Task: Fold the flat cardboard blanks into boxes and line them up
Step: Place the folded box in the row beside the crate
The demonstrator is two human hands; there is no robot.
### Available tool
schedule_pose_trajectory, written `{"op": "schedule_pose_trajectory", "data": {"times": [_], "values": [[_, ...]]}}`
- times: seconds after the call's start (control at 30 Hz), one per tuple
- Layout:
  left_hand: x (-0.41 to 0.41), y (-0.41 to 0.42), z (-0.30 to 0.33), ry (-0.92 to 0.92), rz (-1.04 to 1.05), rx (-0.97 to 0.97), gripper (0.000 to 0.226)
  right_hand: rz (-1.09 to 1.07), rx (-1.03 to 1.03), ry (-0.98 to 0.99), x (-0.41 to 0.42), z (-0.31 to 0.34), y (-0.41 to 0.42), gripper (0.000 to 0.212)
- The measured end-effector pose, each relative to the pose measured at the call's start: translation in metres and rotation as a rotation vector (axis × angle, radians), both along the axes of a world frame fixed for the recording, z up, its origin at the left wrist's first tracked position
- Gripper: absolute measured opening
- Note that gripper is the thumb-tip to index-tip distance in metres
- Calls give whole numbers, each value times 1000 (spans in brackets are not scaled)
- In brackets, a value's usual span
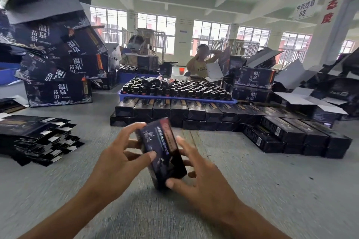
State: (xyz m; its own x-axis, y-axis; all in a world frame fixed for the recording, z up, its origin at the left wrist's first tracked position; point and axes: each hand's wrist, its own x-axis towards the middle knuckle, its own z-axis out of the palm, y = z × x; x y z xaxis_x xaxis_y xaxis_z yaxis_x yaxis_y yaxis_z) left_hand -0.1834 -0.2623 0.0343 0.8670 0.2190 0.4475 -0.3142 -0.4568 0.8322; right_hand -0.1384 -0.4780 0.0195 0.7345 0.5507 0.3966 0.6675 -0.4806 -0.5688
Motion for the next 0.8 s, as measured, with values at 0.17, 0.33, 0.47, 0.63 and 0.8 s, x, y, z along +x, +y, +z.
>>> {"op": "schedule_pose_trajectory", "data": {"times": [0.17, 0.33, 0.47, 0.63, 0.8], "values": [[4, -7, -3, 105, 6, -314, 53, -65, -166, -165, -2, -3, 3, 76], [7, -15, -9, 179, -14, -354, 47, -152, -167, -208, 4, -1, -1, 61], [5, -16, -23, 226, -16, 42, 56, -343, -132, -181, 26, 8, -19, 59], [5, -16, -35, 203, -39, 413, 51, -675, -157, -113, 81, 28, -68, 48], [8, -17, -39, 170, -32, 551, 50, -961, -300, -111, 137, 41, -129, 47]]}}
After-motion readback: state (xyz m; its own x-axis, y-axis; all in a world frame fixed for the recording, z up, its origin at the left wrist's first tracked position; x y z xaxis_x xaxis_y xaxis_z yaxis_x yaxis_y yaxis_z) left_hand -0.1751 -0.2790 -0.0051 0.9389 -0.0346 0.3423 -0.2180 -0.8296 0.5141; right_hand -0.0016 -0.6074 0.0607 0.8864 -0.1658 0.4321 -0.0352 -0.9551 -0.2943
